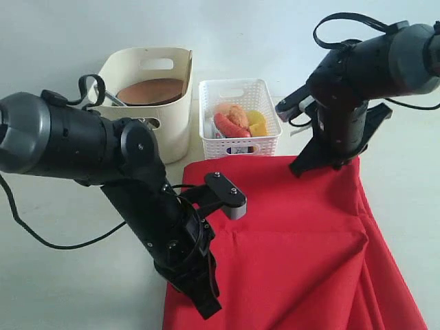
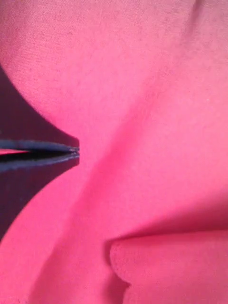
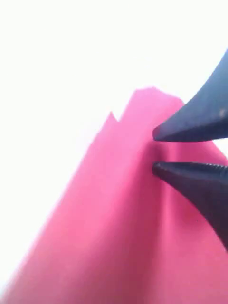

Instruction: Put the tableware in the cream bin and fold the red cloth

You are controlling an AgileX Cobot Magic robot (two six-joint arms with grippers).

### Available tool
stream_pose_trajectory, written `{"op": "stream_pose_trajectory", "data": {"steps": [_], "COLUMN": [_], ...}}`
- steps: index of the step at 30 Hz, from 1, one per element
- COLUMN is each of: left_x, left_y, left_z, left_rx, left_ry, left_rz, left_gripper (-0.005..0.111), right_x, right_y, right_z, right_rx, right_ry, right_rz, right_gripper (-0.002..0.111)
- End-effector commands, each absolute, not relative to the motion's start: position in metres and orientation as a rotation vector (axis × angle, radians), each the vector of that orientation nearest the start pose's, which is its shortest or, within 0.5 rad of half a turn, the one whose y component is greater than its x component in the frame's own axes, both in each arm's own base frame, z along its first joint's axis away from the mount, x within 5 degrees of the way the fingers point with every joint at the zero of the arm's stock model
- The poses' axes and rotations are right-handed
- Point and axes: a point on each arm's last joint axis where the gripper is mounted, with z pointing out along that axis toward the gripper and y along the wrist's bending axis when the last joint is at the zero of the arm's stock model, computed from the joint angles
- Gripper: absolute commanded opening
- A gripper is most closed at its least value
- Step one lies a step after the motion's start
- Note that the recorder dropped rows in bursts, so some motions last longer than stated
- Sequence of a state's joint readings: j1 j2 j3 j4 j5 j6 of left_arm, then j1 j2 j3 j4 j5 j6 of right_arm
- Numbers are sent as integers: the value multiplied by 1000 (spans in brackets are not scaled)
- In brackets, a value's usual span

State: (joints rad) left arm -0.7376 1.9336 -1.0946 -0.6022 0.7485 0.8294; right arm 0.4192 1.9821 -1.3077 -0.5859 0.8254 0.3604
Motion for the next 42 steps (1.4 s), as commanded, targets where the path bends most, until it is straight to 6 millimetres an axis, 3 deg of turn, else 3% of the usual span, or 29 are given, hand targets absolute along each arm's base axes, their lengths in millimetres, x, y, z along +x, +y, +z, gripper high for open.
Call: {"op": "stream_pose_trajectory", "data": {"steps": [1,3,6,9,10,15,19,22,25,30,32,34,36,42], "left_x": [233,233,235,235,235,235,235,235,235,235,236,237,238,241], "left_y": [-260,-260,-261,-261,-261,-261,-261,-260,-260,-260,-258,-257,-256,-244], "left_z": [129,127,127,127,127,125,112,106,105,105,104,106,115,163], "left_rx": [1636,1633,1622,1621,1621,1627,1633,1607,1585,1572,1564,1544,1521,1430], "left_ry": [2530,2530,2518,2517,2517,2522,2562,2603,2626,2638,2651,2661,2654,2583], "left_rz": [-618,-614,-599,-598,-598,-593,-591,-589,-588,-586,-567,-564,-543,-408], "left_gripper": [0,0,0,0,0,0,0,0,0,0,0,0,0,0], "right_x": [388,383,368,344,340,301,274,262,250,217,205,208,214,230], "right_y": [115,120,135,150,151,137,126,117,107,91,77,69,67,73], "right_z": [182,188,188,172,167,124,107,110,124,129,125,129,137,133], "right_rx": [-473,-595,-794,-949,-956,-946,-920,-852,-774,-801,-744,-606,-486,-334], "right_ry": [2677,2698,2774,2854,2866,3035,3176,3216,3205,3292,3357,3308,3213,3058], "right_rz": [-487,-396,-126,177,200,183,168,90,5,-49,-242,-400,-430,-354], "right_gripper": [16,15,9,0,0,0,0,0,0,0,0,0,0,0]}}
